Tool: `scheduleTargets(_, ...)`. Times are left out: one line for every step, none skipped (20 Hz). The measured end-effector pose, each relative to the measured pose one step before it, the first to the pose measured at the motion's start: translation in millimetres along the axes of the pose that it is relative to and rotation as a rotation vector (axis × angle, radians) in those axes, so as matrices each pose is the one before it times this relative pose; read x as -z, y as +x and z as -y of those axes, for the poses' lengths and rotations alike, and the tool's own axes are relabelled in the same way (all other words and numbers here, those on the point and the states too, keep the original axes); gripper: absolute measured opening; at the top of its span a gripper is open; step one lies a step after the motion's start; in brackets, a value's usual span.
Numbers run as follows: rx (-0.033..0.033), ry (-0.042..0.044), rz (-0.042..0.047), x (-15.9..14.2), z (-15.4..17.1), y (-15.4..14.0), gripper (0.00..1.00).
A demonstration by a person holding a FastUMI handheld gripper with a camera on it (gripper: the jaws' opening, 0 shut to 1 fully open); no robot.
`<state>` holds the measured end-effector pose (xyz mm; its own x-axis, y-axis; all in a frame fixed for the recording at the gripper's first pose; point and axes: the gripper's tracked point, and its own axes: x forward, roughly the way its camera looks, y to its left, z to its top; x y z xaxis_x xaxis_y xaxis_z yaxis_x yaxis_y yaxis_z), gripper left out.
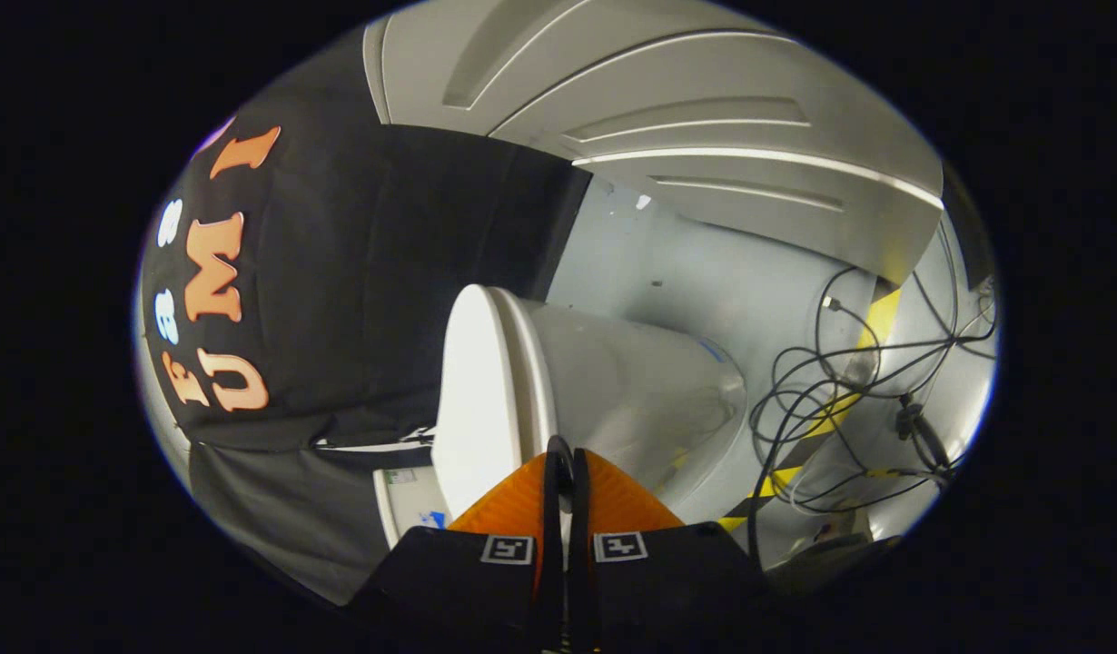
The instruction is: Open the toilet lid.
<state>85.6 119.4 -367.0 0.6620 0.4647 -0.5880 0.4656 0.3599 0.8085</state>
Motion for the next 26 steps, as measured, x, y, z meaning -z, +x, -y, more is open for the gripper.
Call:
scheduleTargets(-0.00577,-0.00336,0.00303,1.06,-1.14,0.50,0.10)
scheduleTargets(0.00352,-0.00873,0.00425,-0.10,0.11,0.53,0.08)
scheduleTargets(0.00605,-0.01103,0.00390,0.08,-0.19,-1.08,0.08)
scheduleTargets(0.00861,-0.00366,0.00009,-0.35,0.59,0.55,0.08)
scheduleTargets(0.00032,0.00477,0.00122,0.12,0.29,-0.24,0.08)
scheduleTargets(-0.00625,0.01033,-0.00538,0.91,-1.29,-0.39,0.08)
scheduleTargets(-0.00724,0.00020,-0.00288,0.37,-0.61,-1.23,0.08)
scheduleTargets(-0.00001,-0.00902,0.00462,-1.82,-1.69,1.08,0.08)
scheduleTargets(0.00541,-0.03491,0.01430,0.71,-1.64,-1.99,0.08)
scheduleTargets(0.01058,-0.04525,0.01190,-0.01,-3.24,-1.24,0.08)
scheduleTargets(0.00535,-0.04364,0.01355,0.00,-4.03,-3.32,0.08)
scheduleTargets(-0.00301,-0.03666,0.01254,-0.77,-5.50,-3.16,0.08)
scheduleTargets(-0.00557,-0.02784,0.01637,-1.93,-5.80,-2.67,0.08)
scheduleTargets(-0.00636,-0.01858,0.00680,-0.10,-4.22,-2.57,0.08)
scheduleTargets(-0.00729,-0.01006,0.00603,0.29,-3.55,-1.96,0.08)
scheduleTargets(-0.00514,-0.00641,0.00437,-0.56,-2.65,-0.94,0.08)
scheduleTargets(-0.00587,-0.00902,0.00203,-0.04,-2.79,-1.98,0.08)
scheduleTargets(-0.00567,-0.01483,0.00715,-0.98,-4.29,-1.60,0.08)
scheduleTargets(-0.00377,-0.02433,0.01024,-0.68,-5.40,-2.93,0.08)
scheduleTargets(-0.00197,-0.03467,0.02160,-2.94,-6.67,-1.26,0.08)
scheduleTargets(0.00185,-0.04185,0.02597,-3.70,-7.31,-1.66,0.08)
scheduleTargets(0.00837,-0.04367,0.03586,-5.69,-5.93,1.68,0.08)
scheduleTargets(0.00819,-0.04612,0.03725,-5.76,-5.77,1.49,0.08)
scheduleTargets(0.00296,-0.03741,0.01645,-1.75,-7.61,-1.59,0.08)
scheduleTargets(0.00062,-0.02915,0.01492,-3.32,-8.92,-2.26,0.08)
scheduleTargets(-0.00125,-0.02108,0.02957,-5.85,-8.08,-0.10,0.08)
